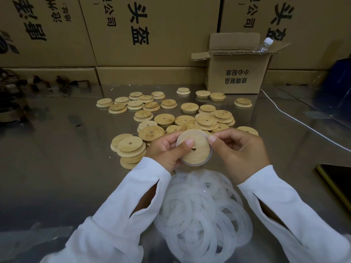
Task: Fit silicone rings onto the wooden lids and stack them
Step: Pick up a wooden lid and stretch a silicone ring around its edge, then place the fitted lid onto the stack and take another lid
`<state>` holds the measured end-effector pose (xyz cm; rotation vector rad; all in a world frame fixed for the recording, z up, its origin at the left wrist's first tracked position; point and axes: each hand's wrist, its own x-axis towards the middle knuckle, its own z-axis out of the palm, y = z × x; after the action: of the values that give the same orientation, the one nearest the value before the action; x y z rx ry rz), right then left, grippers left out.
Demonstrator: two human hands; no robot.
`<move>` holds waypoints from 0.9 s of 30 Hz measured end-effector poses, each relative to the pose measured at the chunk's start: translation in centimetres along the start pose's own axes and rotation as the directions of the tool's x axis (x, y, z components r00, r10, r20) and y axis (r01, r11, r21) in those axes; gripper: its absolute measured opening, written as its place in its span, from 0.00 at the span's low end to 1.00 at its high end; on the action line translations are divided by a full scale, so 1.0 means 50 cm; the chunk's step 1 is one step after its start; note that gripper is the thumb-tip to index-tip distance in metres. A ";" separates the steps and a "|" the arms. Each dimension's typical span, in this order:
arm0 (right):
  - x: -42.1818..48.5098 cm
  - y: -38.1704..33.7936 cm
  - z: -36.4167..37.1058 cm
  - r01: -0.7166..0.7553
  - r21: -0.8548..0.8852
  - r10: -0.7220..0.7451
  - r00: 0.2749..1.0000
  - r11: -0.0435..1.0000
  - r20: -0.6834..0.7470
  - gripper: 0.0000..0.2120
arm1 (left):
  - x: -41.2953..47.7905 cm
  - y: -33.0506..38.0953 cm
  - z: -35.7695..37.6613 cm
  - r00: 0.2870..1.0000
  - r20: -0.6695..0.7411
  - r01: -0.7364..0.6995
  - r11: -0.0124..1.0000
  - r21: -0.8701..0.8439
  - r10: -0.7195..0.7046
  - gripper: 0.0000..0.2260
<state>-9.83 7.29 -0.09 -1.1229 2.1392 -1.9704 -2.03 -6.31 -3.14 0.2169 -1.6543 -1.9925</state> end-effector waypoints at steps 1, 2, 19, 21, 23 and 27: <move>0.001 0.000 -0.001 -0.016 0.005 0.016 1.000 1.000 -0.014 0.04 | 0.002 0.001 -0.002 1.000 -0.020 0.008 1.000 -0.022 -0.009 0.12; 0.003 0.002 -0.003 -0.039 0.009 0.039 0.999 0.999 -0.032 0.03 | 0.004 0.001 -0.005 0.999 -0.048 0.020 0.999 -0.042 -0.022 0.10; 0.080 0.084 -0.063 -0.273 0.025 0.269 0.923 0.962 -0.275 0.07 | 0.001 -0.002 0.005 0.990 -0.122 0.074 0.997 -0.002 -0.074 0.10; 0.103 0.110 -0.113 -0.381 -0.043 0.314 0.816 0.924 -0.486 0.12 | 0.000 -0.002 0.004 0.988 -0.134 0.082 0.996 0.021 -0.078 0.08; 0.109 0.138 -0.161 -0.471 -0.104 0.320 0.729 0.876 -0.605 0.14 | -0.003 0.000 0.006 0.987 -0.133 0.092 0.995 0.036 -0.086 0.06; 0.117 0.165 -0.198 -0.608 -0.155 0.355 0.631 0.779 -0.690 0.20 | -0.007 0.002 0.007 0.986 -0.147 0.087 0.994 0.063 -0.077 0.06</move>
<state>-22.78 12.32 -2.76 0.2593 2.8078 -1.8432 -1.88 -5.86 -3.04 0.4515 -1.6469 -1.9313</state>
